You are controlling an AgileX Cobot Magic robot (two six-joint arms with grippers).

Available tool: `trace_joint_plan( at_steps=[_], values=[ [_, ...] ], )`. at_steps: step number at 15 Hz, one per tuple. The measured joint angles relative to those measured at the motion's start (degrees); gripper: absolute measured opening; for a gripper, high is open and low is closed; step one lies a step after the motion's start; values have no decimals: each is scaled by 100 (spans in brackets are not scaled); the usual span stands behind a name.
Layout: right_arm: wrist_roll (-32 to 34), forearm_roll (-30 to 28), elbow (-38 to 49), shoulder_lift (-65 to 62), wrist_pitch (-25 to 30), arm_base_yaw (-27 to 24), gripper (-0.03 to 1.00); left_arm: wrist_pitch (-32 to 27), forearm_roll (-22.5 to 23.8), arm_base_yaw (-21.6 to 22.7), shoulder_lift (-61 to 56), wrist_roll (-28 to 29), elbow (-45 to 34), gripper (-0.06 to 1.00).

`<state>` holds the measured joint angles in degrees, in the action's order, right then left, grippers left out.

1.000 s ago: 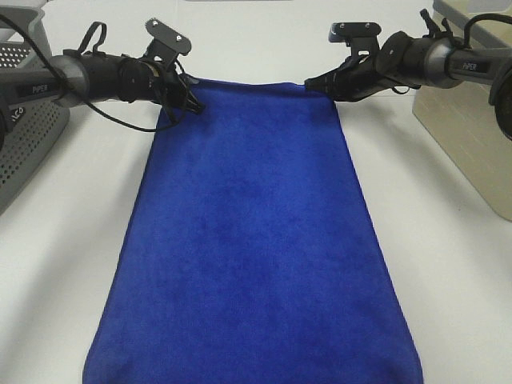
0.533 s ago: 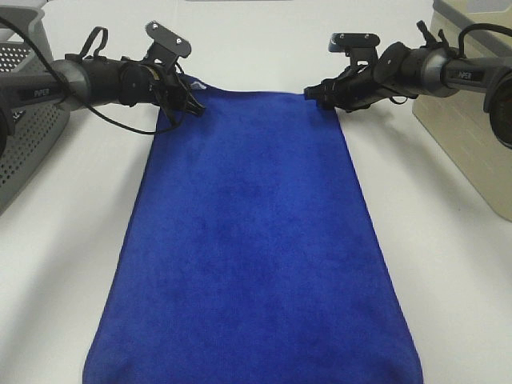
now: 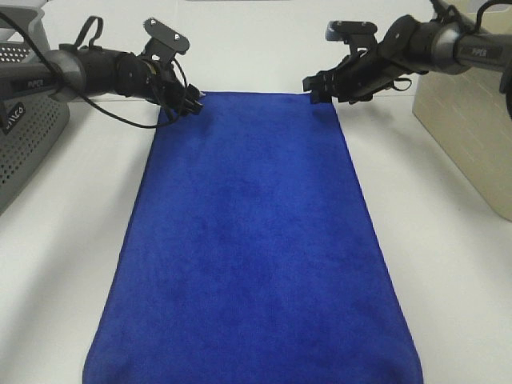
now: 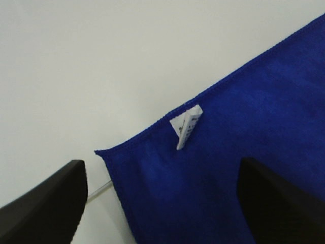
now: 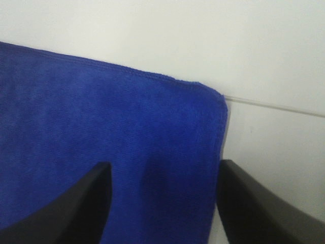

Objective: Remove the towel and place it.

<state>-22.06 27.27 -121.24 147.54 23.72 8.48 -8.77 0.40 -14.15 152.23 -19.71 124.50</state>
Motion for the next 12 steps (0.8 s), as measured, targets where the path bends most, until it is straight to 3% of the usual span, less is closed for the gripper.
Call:
trace_joint_plan(
  at_steps=[3,7,10,12],
  values=[
    [92,-11,0,-682,1094,0,65,-1690,-40,0,-642,281,97,76],
    [773,-309,0,-1684,3168,0,79,-4423,-40,0,-1770,1404,235,77],
    [1295,-859,-11,-2412,4263,0,80,-5300,235,17,-2584,1971,241,77],
    [1478,-1192,-17,-2819,4544,0,80,-5558,435,258,-3002,2063,252,77]
  ],
)
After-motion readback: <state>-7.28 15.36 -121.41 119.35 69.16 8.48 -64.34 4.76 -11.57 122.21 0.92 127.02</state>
